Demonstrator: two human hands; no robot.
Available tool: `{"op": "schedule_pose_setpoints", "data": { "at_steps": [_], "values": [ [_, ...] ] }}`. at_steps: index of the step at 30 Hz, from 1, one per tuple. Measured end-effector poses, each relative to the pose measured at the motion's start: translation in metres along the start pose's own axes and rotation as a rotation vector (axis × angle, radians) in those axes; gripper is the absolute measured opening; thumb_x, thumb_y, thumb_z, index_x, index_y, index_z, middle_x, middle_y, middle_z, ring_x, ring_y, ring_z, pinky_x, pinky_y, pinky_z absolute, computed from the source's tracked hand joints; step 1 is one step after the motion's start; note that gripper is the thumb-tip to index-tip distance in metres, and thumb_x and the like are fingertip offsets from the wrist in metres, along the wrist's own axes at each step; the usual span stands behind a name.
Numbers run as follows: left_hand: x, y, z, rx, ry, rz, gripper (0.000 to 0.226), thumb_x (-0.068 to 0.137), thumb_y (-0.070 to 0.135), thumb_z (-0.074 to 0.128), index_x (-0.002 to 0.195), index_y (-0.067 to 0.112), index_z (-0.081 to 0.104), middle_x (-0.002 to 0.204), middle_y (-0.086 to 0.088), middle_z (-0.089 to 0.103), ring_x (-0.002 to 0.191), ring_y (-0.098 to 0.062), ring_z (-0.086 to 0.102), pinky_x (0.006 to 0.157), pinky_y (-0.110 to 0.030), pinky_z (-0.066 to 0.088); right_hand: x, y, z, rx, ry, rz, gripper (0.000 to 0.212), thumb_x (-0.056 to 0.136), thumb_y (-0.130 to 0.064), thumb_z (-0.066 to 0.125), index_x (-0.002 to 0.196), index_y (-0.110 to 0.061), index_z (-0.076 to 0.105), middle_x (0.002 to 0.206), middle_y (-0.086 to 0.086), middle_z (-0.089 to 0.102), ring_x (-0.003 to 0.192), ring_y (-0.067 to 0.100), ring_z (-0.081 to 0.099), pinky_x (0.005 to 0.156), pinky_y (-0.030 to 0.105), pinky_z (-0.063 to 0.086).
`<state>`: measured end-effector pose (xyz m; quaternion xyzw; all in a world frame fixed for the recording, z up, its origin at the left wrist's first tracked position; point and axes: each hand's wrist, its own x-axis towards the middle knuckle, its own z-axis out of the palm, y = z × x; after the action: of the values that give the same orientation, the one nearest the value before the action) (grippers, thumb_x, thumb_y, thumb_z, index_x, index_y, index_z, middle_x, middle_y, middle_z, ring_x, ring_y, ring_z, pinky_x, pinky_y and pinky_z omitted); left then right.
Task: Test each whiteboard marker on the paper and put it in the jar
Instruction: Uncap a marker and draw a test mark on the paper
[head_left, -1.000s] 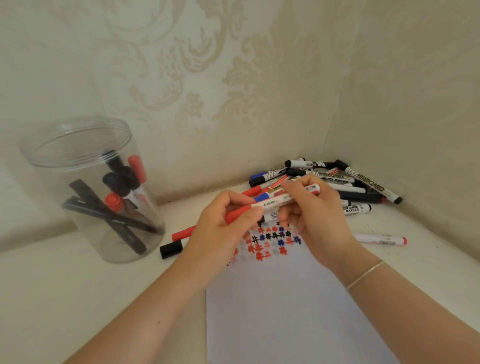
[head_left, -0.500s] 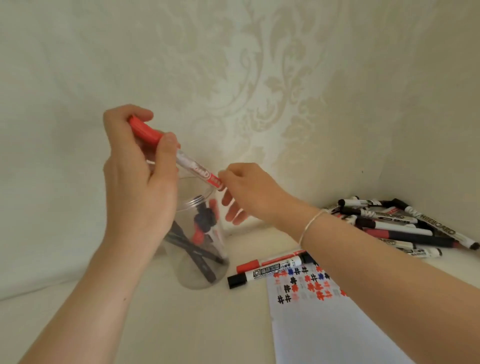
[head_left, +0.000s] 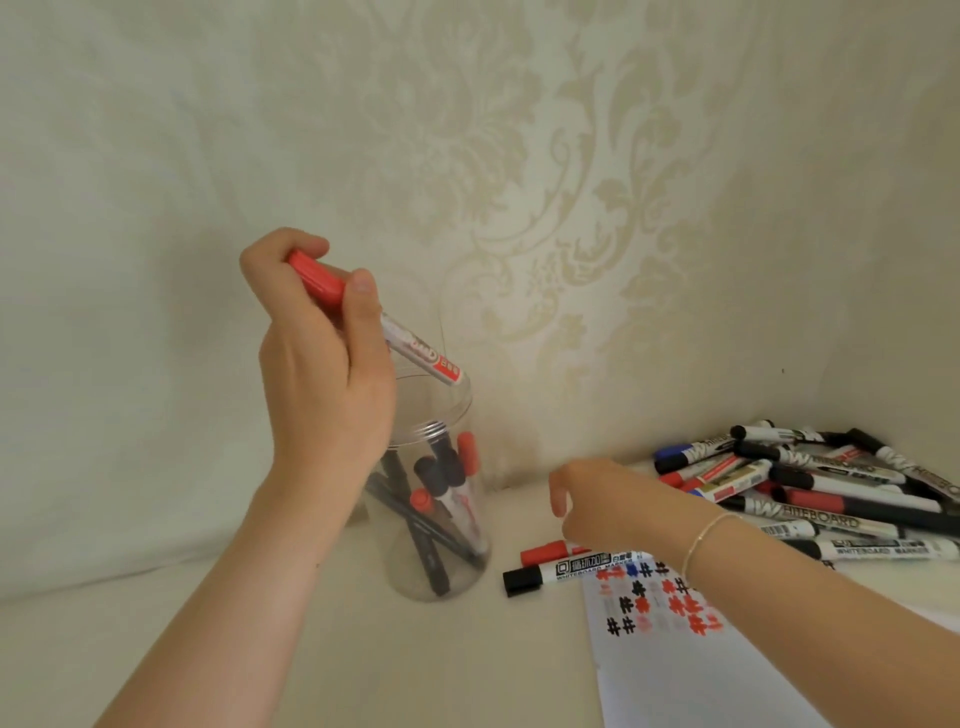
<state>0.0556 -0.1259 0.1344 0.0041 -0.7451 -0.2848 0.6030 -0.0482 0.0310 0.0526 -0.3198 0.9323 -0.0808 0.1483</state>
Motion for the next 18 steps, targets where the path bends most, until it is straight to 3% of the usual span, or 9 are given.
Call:
{"op": "schedule_pose_setpoints", "data": {
  "at_steps": [3,5,10,12,16,18],
  "values": [
    [0.001,-0.006,0.001,0.126,-0.085,-0.042,0.022,0.099,0.021,0.039,0.118,0.011,0.035,0.073,-0.006,0.056,0.061,-0.021,0.057,0.059,-0.033,0.045,0.001,-0.001,0.006,-0.089,-0.105,-0.029,0.037,0.086,-0.001,0.045,0.121,0.000,0.058,0.125,0.020,0.059,0.079,0.020,0.047,0.067,0.031,0.046],
    [0.000,-0.008,0.004,0.219,-0.190,-0.061,0.019,0.099,0.023,0.041,0.115,0.014,0.036,0.065,-0.003,0.051,0.056,-0.015,0.053,0.051,-0.023,0.038,0.007,-0.001,0.011,-0.112,-0.103,-0.031,0.036,0.086,-0.001,0.046,0.119,-0.002,0.060,0.121,0.018,0.061,0.078,0.020,0.050,0.067,0.030,0.043],
    [-0.001,-0.014,0.009,0.365,-0.444,-0.118,0.014,0.096,0.030,0.049,0.098,0.018,0.043,0.068,0.000,0.057,0.060,-0.019,0.058,0.057,-0.038,0.048,0.018,0.001,0.018,-0.120,-0.093,-0.047,0.033,0.089,-0.003,0.047,0.117,-0.003,0.064,0.117,0.018,0.065,0.094,0.028,0.064,0.085,0.036,0.051],
    [0.002,-0.017,0.011,0.390,-0.558,-0.223,0.014,0.091,0.031,0.057,0.088,0.019,0.050,0.072,0.000,0.061,0.066,-0.018,0.060,0.061,-0.035,0.049,0.020,0.003,0.018,-0.120,-0.083,-0.060,0.032,0.089,-0.004,0.047,0.117,-0.004,0.064,0.115,0.016,0.065,0.102,0.031,0.063,0.090,0.038,0.052],
    [0.011,-0.023,0.018,0.501,-0.854,-0.345,0.013,0.085,0.029,0.057,0.079,0.019,0.062,0.078,0.000,0.063,0.073,-0.016,0.059,0.061,-0.030,0.045,0.020,0.006,0.017,-0.097,-0.014,-0.124,0.030,0.089,-0.004,0.047,0.115,-0.009,0.064,0.112,0.010,0.061,0.099,0.028,0.061,0.089,0.037,0.052],
    [0.018,-0.024,0.021,0.514,-1.020,-0.370,0.029,0.083,0.032,0.048,0.081,0.009,0.065,0.082,-0.008,0.067,0.079,-0.025,0.063,0.068,-0.034,0.049,0.020,0.009,0.015,-0.035,0.091,-0.176,0.029,0.091,-0.009,0.047,0.115,-0.015,0.062,0.103,0.003,0.050,0.095,0.025,0.057,0.085,0.034,0.048]
  ]
}}
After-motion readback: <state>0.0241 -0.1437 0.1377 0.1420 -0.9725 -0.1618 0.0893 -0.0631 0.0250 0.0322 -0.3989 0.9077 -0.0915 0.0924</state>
